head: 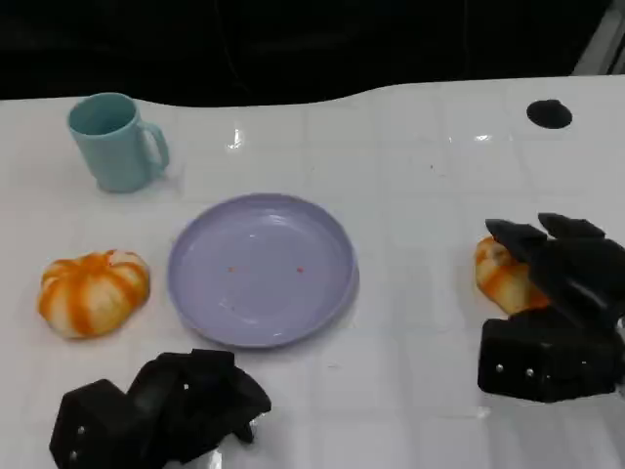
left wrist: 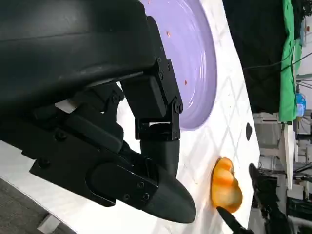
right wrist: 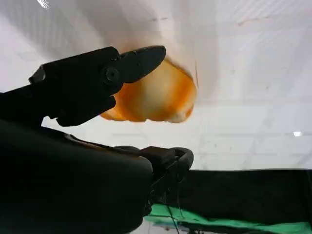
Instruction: Grasp the bread from the table and place it into the plate.
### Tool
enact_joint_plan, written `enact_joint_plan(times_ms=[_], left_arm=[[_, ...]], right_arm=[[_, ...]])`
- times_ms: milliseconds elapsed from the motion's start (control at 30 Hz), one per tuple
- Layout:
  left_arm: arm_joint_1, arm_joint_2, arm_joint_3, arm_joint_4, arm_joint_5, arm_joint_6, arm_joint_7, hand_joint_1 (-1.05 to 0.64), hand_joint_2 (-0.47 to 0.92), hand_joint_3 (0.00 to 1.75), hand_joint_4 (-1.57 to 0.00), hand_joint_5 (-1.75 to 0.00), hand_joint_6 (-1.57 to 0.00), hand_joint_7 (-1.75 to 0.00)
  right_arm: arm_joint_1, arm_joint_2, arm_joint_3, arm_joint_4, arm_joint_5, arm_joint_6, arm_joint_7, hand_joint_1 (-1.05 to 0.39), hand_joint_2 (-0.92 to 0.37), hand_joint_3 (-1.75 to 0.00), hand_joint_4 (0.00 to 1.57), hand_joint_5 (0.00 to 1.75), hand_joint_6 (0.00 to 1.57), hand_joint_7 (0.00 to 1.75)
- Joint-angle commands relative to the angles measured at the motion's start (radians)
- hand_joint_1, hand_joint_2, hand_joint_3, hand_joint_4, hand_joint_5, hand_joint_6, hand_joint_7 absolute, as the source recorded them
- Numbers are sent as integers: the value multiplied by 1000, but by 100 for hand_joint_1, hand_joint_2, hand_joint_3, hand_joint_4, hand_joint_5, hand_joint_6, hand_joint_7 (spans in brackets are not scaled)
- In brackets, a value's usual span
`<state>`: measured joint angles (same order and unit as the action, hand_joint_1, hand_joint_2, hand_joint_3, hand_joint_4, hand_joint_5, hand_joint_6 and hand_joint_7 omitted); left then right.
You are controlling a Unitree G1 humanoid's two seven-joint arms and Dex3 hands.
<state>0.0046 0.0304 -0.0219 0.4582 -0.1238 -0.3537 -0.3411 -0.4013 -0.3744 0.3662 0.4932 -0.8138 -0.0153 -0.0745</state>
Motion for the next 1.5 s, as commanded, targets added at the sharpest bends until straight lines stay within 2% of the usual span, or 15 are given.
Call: enact_joint_plan(times_ms=[33, 300, 333, 400, 433, 467, 567, 633, 667, 700, 733, 800, 1067, 1300, 1500], left_arm=[[18, 12, 5, 2, 6, -3, 1, -105, 86, 0, -88, -151, -127, -78], [21, 13, 6, 5, 1, -13, -5, -105, 86, 0, -88, -150, -127, -78], [22, 13, 6, 4, 2, -12, -5, -105, 86, 0, -88, -150, -127, -78], [22, 13, 5, 4, 4, -12, -1, -105, 86, 0, -88, -150, -128, -78], [22, 13, 5, 2, 4, -10, 0, -105, 86, 0, -88, -150, -128, -78], [21, 12, 5, 3, 5, -11, 1, -105, 86, 0, -88, -150, -128, -78], [18, 12, 5, 3, 5, -6, 1, -105, 86, 0, -88, -150, -128, -78], [19, 12, 4, -1, 7, -4, 3, -105, 86, 0, -88, -150, -127, -78], [19, 12, 4, -2, 8, -3, 5, -105, 86, 0, -88, -150, -128, -78], [18, 12, 4, -2, 8, -3, 5, -105, 86, 0, -88, -150, -128, -78], [18, 12, 4, -1, 9, -5, 5, -105, 86, 0, -88, -150, -128, -78], [17, 13, 5, 1, 6, -6, 1, -105, 85, 0, -88, -151, -128, -78], [17, 15, 5, 4, 7, -9, -1, -105, 85, 0, -88, -151, -128, -77], [14, 15, 5, 10, 6, -15, -4, -105, 86, 0, -89, -151, -128, -77], [9, 17, 4, 16, 11, -18, -2, -105, 86, 1, -88, -150, -128, -77]], right_arm=[[-41, 6, 18, 84, 5, 8, -26, -29, -83, 0, 14, 12, 27, 2], [-81, 8, 45, 178, 8, -15, -82, -30, -88, -1, 32, 15, 41, 5], [-84, 9, 44, 188, 15, -24, -95, -29, -88, -1, 41, 16, 47, 5], [-85, 17, 22, 215, 52, -73, -145, -19, -89, -1, 79, 22, 72, 9], [-85, 22, 9, 229, 75, -105, -174, -16, -88, 0, 88, 24, 78, 10], [-87, 25, 1, 242, 92, -125, -190, -10, -90, -1, 104, 41, 98, 12], [-97, 21, 0, 277, 110, -180, -223, -3, -92, -11, 98, 111, 129, 12], [-106, 15, 11, 305, 98, -222, -274, -2, -89, -16, 97, 141, 137, 14], [-110, 14, 16, 318, 89, -236, -299, -2, -81, -27, 92, 161, 125, 53], [-114, 14, 19, 329, 83, -247, -321, -2, -73, -41, 90, 168, 107, 94], [-116, 15, 20, 338, 82, -259, -339, -2, -67, -53, 90, 171, 94, 121], [-120, 21, 18, 350, 85, -267, -363, -2, -62, -62, 87, 174, 82, 143], [-127, 42, 9, 369, 95, -287, -467, 1, -54, -76, 89, 175, 69, 171], [-121, 59, 1, 347, 100, -343, -566, 6, -34, -110, 95, 175, 79, 167], [-103, 82, -10, 266, 144, -394, -517, 7, -27, -132, 97, 175, 79, 168]])
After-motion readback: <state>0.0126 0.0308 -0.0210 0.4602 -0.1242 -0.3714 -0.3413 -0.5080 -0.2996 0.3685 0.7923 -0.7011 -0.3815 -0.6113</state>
